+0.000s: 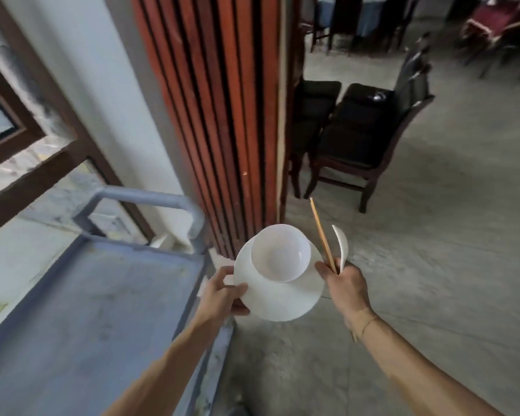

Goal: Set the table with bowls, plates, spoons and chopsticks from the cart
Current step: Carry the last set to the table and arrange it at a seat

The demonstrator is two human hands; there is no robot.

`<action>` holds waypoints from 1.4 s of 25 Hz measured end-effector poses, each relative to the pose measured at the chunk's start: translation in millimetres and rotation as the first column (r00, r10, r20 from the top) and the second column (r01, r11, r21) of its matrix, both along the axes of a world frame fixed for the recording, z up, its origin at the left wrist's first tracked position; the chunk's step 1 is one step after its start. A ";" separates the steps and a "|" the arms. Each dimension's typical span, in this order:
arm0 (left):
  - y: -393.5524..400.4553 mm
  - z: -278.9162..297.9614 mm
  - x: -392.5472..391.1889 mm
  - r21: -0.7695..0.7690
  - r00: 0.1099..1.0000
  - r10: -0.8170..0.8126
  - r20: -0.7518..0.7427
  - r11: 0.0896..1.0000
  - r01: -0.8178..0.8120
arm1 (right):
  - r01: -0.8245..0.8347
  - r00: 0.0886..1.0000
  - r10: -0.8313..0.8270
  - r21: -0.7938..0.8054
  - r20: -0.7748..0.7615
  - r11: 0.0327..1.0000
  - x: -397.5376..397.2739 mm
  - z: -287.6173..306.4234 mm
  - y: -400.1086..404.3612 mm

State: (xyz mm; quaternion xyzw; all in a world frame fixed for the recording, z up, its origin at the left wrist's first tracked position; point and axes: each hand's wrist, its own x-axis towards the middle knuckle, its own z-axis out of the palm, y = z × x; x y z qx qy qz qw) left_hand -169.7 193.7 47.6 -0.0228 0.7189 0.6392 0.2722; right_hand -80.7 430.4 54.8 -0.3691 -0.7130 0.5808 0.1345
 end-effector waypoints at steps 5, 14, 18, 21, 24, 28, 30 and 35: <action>95.9 1.0 12.2 0.005 0.967 -0.254 0.027 0.967 0.254 | 0.224 0.974 -0.224 0.029 0.001 0.974 67.4 2.6 66.4; 273.7 -8.5 5.6 0.032 0.775 -0.627 0.079 0.779 0.626 | 0.573 0.817 -0.575 0.058 0.038 0.818 135.5 -1.0 164.7; 353.6 -9.1 -7.5 -0.006 0.658 -0.749 0.073 0.660 0.752 | 0.718 0.692 -0.719 0.046 0.058 0.695 140.2 -7.3 206.5; 406.2 -6.6 -18.6 -0.027 0.561 -0.825 0.070 0.561 0.827 | 0.796 0.597 -0.796 0.050 0.100 0.604 139.2 -8.6 232.5; 456.1 -3.2 -23.7 -0.034 0.478 -0.877 0.057 0.477 0.878 | 0.864 0.499 -0.860 0.019 0.104 0.503 139.5 -8.0 255.7; 520.2 2.5 -18.8 -0.041 0.364 -0.931 0.028 0.363 0.931 | 0.920 0.391 -0.916 -0.020 0.092 0.390 145.4 -2.1 287.8; 553.7 3.6 -11.5 -0.042 0.316 -0.948 0.014 0.316 0.948 | 0.941 0.339 -0.936 -0.019 0.092 0.339 152.7 -1.3 307.8; 639.3 4.6 19.8 -0.055 0.211 -0.977 -0.009 0.211 0.976 | 0.969 0.246 -0.965 -0.021 0.092 0.245 181.2 -5.4 372.3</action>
